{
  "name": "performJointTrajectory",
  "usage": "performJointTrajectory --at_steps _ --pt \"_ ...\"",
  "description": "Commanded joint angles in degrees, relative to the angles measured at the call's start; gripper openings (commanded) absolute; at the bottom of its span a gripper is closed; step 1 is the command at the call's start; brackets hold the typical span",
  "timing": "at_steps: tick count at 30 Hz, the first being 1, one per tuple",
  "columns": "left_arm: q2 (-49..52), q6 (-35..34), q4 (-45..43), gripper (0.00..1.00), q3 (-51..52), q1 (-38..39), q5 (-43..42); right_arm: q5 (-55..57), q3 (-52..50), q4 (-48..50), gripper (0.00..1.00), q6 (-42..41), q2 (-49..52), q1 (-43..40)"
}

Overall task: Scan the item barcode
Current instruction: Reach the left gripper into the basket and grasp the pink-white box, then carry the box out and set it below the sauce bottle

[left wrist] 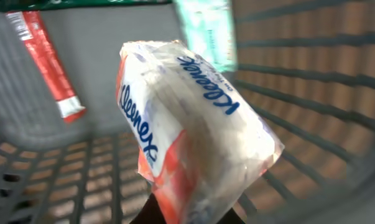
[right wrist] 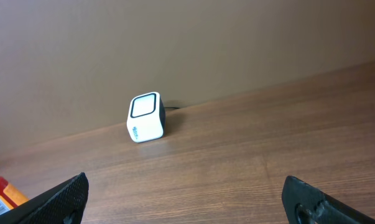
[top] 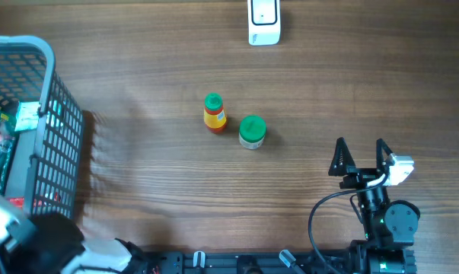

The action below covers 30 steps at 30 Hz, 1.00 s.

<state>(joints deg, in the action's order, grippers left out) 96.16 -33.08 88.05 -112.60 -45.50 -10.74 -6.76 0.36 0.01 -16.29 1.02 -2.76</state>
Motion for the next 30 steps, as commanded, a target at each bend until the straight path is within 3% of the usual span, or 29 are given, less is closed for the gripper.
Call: performJointTrajectory --at_steps 1,5,9,12,16,20,23,26,30 --pt "-9.94 0.5 -0.33 0.04 -1.53 2.67 -7.1 0.76 -0.07 0.28 1.0 -0.37 -0.22 0.2" --pt "-16.33 1.42 -0.55 0.04 -1.53 15.63 -7.23 0.79 -0.07 0.28 1.0 -0.39 -0.22 0.2" --pt "-16.65 4.37 -1.07 0.04 -0.24 31.36 -5.27 0.79 -0.07 0.28 1.0 -0.39 -0.22 0.2" --pt "-16.65 4.31 -2.73 0.04 5.27 42.88 -2.01 0.79 -0.07 0.28 1.0 -0.37 -0.22 0.2" --pt "-16.65 3.26 -11.37 0.04 19.02 55.43 -1.79 0.79 -0.07 0.28 1.0 -0.37 -0.22 0.2" --pt "-16.65 -7.08 -23.1 0.04 34.12 63.34 0.9 0.79 -0.07 0.28 0.99 -0.39 -0.22 0.2" --pt "-16.65 -19.43 -34.1 0.04 45.77 69.18 2.45 0.79 -0.07 0.28 0.99 -0.37 -0.22 0.2" --pt "-16.65 -31.78 -39.26 0.04 54.49 74.69 9.16 0.79 -0.07 0.28 1.0 -0.37 -0.22 0.2" --pt "-16.65 -33.83 -46.99 0.04 59.47 80.72 11.52 0.79 -0.07 0.28 1.0 -0.39 -0.22 0.2"
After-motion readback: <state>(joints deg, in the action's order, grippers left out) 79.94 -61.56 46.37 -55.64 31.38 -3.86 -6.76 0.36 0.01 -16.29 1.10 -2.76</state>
